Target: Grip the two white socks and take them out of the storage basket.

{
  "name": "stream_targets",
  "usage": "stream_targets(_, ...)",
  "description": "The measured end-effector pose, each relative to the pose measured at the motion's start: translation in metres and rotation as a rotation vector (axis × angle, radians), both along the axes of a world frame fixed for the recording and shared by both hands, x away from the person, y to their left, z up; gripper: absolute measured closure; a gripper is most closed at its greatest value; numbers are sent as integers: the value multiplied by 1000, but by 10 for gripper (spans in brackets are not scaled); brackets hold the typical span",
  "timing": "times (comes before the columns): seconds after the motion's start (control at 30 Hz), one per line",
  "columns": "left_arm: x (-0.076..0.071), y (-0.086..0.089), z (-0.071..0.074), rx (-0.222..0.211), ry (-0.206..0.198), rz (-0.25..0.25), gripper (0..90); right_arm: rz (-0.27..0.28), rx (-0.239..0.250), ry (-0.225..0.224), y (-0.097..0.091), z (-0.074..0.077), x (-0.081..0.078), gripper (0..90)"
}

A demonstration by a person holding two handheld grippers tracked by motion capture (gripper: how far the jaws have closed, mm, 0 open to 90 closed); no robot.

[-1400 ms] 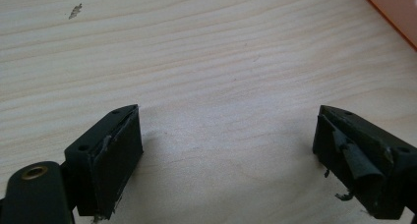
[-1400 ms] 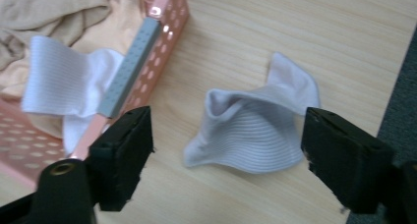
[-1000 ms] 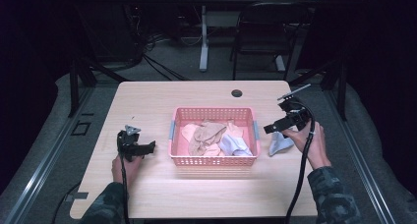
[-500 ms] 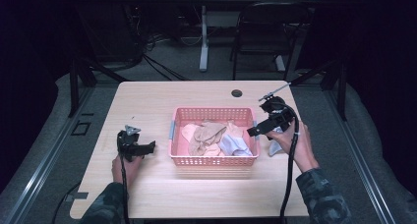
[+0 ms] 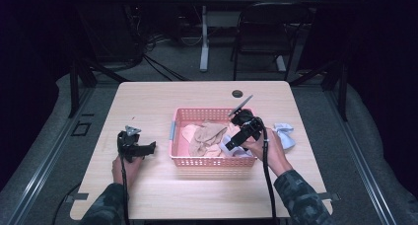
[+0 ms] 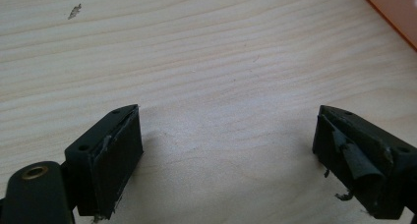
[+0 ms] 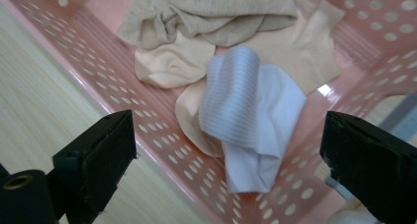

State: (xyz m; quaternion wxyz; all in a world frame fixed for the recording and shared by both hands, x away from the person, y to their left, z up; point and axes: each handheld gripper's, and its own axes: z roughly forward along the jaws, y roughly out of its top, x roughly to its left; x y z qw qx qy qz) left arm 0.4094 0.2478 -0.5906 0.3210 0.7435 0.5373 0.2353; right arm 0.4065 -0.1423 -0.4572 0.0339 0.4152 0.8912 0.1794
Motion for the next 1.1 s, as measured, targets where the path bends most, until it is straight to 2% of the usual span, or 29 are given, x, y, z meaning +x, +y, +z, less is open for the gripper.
stream_targets(0.07,0,0,0,0,0,0,112,5,-24,20,5,-8,3,117)
stream_targets(0.2,0,0,0,0,0,0,112,-5,-39,33,10,-21,8,171)
stream_targets(0.27,0,0,0,0,0,0,112,2,-56,45,10,-23,10,200)
stream_targets(0.3,0,0,0,0,0,0,112,-14,-55,47,10,-28,12,272)
stream_targets(0.37,0,0,0,0,0,0,112,-9,-71,51,10,-29,14,293)
stream_targets(0.43,0,0,0,0,0,0,112,-26,-70,80,9,-37,18,371)
stream_targets(0.57,0,0,0,0,0,-1,112,-25,-81,91,9,-43,19,450)
stream_targets(0.6,0,0,0,0,0,-1,112,-30,-88,100,9,-47,20,512)
stream_targets(0.67,0,0,0,0,1,-2,112,-25,-96,118,8,-49,22,617)
stream_targets(0.7,0,0,0,0,1,-2,112,-25,-96,118,8,-49,22,617)
stream_targets(0.73,0,0,0,0,1,-2,112,-22,-102,113,7,-49,22,667)
stream_targets(0.77,0,0,0,0,1,-1,112,-27,-91,115,6,-50,22,754)
stream_targets(0.93,0,0,0,0,0,-1,112,-23,-84,122,5,-45,22,805)
stream_targets(1.1,0,0,0,0,0,-1,112,-21,-66,94,4,-31,20,810)
